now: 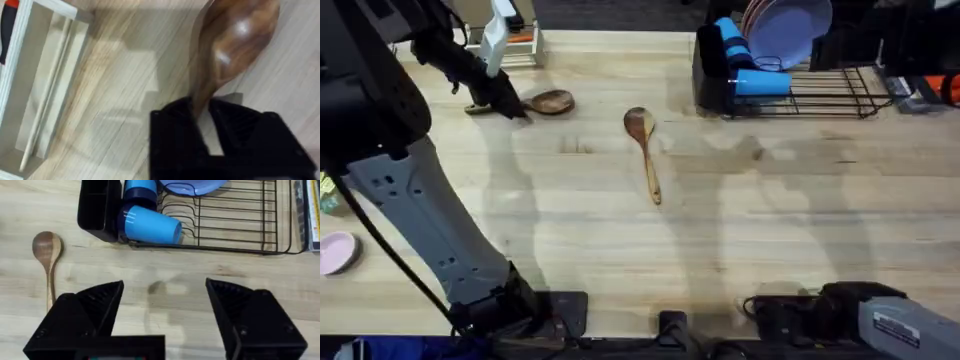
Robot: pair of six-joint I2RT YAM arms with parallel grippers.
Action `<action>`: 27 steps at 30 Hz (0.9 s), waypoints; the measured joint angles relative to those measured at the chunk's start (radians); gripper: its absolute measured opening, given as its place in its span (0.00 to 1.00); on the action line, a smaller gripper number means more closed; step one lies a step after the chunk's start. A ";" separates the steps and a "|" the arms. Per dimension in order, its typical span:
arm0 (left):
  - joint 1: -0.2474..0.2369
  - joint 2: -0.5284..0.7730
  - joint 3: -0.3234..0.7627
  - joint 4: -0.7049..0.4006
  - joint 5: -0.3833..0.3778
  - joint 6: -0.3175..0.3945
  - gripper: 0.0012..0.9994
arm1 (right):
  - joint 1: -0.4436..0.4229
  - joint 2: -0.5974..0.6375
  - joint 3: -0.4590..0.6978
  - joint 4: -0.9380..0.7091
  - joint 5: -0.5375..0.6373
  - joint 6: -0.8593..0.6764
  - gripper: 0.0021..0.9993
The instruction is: Pick up the spoon on the table one by one and put them onto the rack
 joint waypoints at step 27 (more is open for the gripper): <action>-0.001 -0.001 -0.001 -0.018 0.014 0.000 0.08 | 0.000 0.000 0.000 0.000 0.000 0.000 0.99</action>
